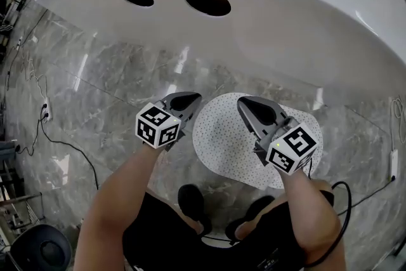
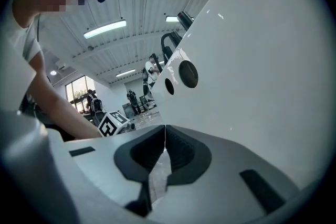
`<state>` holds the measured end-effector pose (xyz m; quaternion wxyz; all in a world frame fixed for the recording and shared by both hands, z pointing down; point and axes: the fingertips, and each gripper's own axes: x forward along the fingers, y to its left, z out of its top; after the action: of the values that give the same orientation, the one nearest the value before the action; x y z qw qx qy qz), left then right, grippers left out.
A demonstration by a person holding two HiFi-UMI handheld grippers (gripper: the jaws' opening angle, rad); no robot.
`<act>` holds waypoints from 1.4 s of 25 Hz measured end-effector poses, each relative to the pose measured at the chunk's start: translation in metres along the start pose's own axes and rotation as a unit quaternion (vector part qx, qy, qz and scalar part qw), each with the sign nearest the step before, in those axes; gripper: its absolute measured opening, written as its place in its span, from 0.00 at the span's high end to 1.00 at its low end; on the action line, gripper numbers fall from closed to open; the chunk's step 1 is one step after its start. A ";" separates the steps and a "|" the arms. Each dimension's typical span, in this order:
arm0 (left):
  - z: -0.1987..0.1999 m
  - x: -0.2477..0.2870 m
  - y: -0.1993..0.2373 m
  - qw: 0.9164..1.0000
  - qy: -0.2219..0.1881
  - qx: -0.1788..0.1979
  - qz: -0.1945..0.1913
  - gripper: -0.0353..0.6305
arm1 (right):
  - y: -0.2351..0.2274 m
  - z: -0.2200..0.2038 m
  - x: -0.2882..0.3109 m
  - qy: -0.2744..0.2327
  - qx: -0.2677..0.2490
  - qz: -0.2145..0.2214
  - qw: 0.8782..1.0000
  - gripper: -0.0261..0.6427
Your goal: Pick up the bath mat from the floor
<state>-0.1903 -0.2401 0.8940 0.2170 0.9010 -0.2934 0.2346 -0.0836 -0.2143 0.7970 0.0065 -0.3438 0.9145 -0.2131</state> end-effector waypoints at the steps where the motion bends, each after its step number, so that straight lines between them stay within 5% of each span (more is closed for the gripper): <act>1: -0.008 0.004 0.001 1.000 0.014 0.008 -0.004 0.94 | -0.001 0.000 -0.001 0.000 -0.003 0.000 1.000 0.95; 8: -0.049 0.023 0.000 0.996 0.078 0.037 -0.024 0.94 | -0.006 0.000 0.003 -0.009 0.049 -0.001 0.999 0.95; 19: -0.115 0.034 0.019 0.987 0.146 0.061 -0.033 0.93 | 0.010 -0.003 0.007 0.010 0.038 0.027 0.999 0.95; 35: -0.205 0.028 0.032 0.982 0.186 -0.012 -0.013 0.92 | 0.004 -0.020 0.009 0.047 0.056 0.032 0.997 0.95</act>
<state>-0.2509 -0.1670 1.0811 0.2818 0.8427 -0.2392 0.3915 -0.0958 -0.2098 0.8145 -0.0103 -0.3034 0.9109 -0.2795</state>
